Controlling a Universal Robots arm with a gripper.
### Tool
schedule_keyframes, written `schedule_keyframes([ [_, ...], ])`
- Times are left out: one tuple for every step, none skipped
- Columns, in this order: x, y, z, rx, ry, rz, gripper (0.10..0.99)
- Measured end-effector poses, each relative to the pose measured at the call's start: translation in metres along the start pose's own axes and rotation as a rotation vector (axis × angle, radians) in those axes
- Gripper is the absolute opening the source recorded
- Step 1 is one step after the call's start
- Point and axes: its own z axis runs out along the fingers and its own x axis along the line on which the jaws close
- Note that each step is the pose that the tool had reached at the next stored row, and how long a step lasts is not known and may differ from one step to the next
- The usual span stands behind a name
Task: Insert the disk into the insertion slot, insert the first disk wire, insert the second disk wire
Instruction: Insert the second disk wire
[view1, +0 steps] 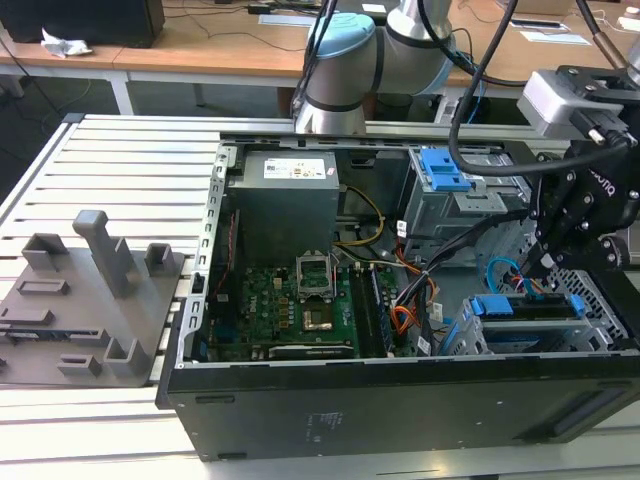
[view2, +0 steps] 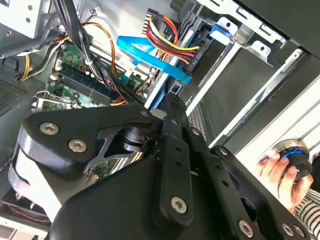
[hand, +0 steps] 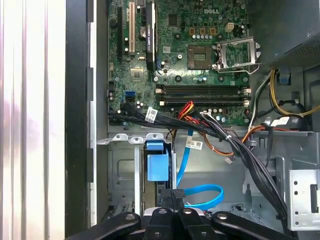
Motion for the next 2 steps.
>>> schedule_keyframes([
  [0.0, 0.0, 0.0, 0.0, 0.0, 0.0, 0.106],
  [0.0, 0.0001, 0.0, 0.0, 0.0, 0.0, 0.106],
])
